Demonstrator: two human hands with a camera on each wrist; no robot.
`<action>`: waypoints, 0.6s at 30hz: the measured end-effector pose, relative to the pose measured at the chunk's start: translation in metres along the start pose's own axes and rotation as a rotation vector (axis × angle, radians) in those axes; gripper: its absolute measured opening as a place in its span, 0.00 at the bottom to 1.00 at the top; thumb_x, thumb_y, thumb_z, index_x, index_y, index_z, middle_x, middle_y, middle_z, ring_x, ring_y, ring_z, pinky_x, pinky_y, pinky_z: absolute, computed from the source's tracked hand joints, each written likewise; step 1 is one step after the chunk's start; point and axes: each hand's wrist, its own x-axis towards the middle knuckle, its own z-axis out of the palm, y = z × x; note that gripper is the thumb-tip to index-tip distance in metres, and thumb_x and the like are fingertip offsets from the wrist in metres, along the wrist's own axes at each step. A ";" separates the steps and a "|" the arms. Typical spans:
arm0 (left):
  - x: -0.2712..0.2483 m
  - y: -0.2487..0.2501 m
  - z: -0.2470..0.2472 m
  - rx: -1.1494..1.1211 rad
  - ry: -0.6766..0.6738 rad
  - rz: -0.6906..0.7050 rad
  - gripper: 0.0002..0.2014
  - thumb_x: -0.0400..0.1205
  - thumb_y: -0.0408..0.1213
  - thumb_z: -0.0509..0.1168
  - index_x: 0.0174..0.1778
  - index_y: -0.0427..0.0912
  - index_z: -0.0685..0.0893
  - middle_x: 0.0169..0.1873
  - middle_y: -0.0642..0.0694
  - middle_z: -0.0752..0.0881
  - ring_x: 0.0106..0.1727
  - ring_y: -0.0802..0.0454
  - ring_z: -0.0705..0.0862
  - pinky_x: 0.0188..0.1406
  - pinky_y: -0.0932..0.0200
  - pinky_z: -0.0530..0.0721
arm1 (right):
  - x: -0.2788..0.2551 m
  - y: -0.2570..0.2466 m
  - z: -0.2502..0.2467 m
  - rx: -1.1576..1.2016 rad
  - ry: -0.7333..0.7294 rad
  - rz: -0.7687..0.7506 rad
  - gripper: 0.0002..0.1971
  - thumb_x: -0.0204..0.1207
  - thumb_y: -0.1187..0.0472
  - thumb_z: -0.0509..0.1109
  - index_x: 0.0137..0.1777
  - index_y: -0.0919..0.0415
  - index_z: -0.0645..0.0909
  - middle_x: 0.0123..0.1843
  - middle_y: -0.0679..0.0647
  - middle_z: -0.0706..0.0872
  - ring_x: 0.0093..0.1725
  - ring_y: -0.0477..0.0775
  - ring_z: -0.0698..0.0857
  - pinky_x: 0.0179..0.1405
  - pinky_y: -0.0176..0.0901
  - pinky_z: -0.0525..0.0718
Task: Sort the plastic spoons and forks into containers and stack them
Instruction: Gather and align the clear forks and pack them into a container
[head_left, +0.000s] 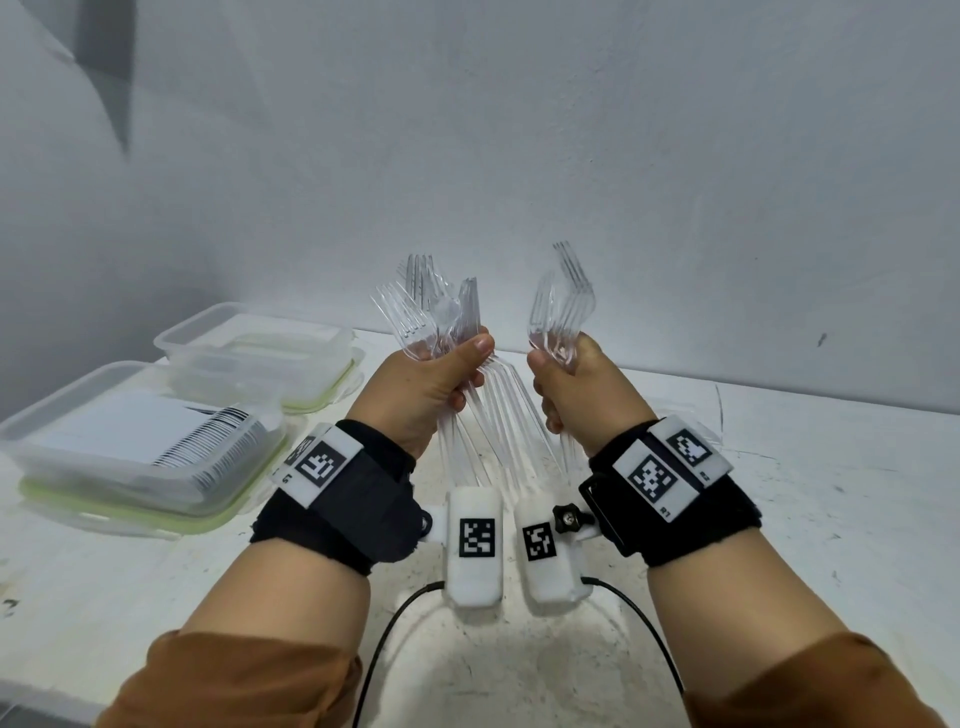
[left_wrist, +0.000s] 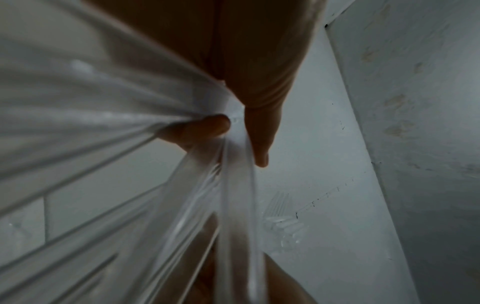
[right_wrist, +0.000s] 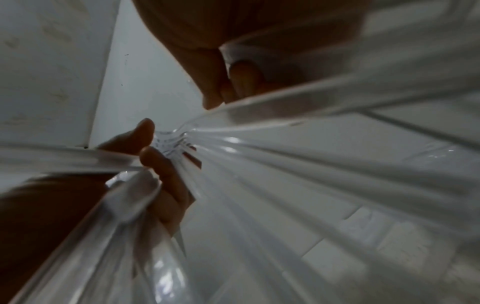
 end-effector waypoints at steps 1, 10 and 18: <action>0.000 0.000 0.000 0.000 0.002 0.003 0.01 0.77 0.34 0.69 0.41 0.44 0.86 0.27 0.54 0.85 0.25 0.63 0.79 0.20 0.71 0.72 | 0.000 0.000 0.001 -0.014 0.000 0.006 0.13 0.83 0.56 0.60 0.65 0.58 0.71 0.37 0.48 0.75 0.29 0.48 0.71 0.34 0.45 0.73; 0.001 0.001 -0.001 0.029 0.031 -0.013 0.01 0.76 0.37 0.71 0.40 0.46 0.87 0.27 0.52 0.83 0.28 0.58 0.76 0.25 0.67 0.71 | -0.005 -0.004 -0.001 0.090 0.030 -0.099 0.12 0.78 0.67 0.67 0.47 0.47 0.84 0.35 0.45 0.86 0.29 0.43 0.78 0.29 0.31 0.74; -0.001 0.005 0.004 0.004 0.018 0.007 0.01 0.77 0.34 0.70 0.40 0.42 0.85 0.23 0.55 0.83 0.26 0.61 0.79 0.22 0.69 0.72 | -0.006 -0.005 0.002 0.109 0.024 -0.110 0.07 0.76 0.64 0.70 0.51 0.53 0.86 0.25 0.39 0.84 0.23 0.32 0.79 0.24 0.23 0.75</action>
